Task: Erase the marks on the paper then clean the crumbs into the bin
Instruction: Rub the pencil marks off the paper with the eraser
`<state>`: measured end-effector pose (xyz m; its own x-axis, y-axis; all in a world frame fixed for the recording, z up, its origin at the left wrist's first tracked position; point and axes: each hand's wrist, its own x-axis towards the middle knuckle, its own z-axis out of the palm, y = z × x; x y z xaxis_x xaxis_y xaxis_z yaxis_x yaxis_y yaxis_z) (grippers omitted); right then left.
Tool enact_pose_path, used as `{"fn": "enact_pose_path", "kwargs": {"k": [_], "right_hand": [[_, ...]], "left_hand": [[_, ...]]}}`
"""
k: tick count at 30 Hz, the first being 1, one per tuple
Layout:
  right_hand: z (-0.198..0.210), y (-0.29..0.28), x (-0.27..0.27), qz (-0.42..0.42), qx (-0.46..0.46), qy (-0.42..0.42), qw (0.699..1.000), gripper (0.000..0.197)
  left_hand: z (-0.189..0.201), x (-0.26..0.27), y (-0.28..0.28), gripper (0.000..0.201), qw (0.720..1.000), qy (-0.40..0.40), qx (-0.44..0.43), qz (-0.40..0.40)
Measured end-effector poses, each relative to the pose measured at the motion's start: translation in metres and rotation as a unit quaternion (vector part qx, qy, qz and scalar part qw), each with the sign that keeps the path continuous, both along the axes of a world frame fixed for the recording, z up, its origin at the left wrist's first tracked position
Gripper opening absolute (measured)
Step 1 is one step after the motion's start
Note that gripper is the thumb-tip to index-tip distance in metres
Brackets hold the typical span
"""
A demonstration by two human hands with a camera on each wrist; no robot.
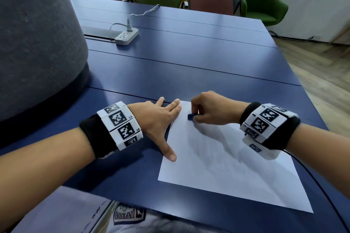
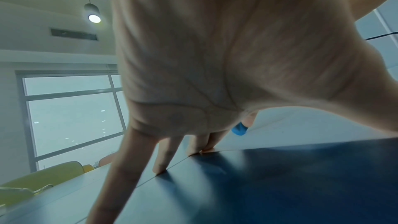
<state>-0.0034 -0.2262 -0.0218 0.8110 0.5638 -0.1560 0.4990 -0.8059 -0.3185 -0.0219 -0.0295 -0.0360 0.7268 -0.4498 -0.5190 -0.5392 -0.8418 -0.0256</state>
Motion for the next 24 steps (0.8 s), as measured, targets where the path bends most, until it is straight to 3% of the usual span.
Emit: {"fn": "enact_pose_path", "kwargs": {"k": [2, 6, 11, 16, 21, 24], "right_hand": [[-0.001, -0.001, -0.003, -0.004, 0.007, -0.001, 1.0, 0.016], [-0.004, 0.007, -0.03, 0.08, -0.011, 0.051, 0.995, 0.016], [-0.005, 0.006, -0.022, 0.035, 0.022, 0.037, 0.998, 0.015], [-0.003, 0.009, -0.051, 0.116, 0.006, 0.081, 0.99, 0.011], [-0.002, 0.003, -0.04, 0.053, 0.03, 0.029, 0.998, 0.013], [-0.005, 0.004, -0.051, 0.096, 0.024, 0.057, 0.993, 0.012]], "left_hand": [[0.001, 0.0, 0.0, 0.151, 1.0, 0.001, 0.001, 0.002], [0.0, 0.001, -0.001, 0.152, 1.0, 0.004, 0.005, 0.006], [0.0, 0.001, 0.0, 0.152, 1.0, 0.002, 0.012, 0.009], [0.006, -0.003, -0.003, 0.151, 0.999, 0.007, 0.019, 0.025], [0.009, -0.004, -0.004, 0.15, 0.999, 0.011, 0.018, 0.036], [0.008, -0.005, -0.004, 0.151, 0.999, 0.013, 0.019, 0.038]]}}
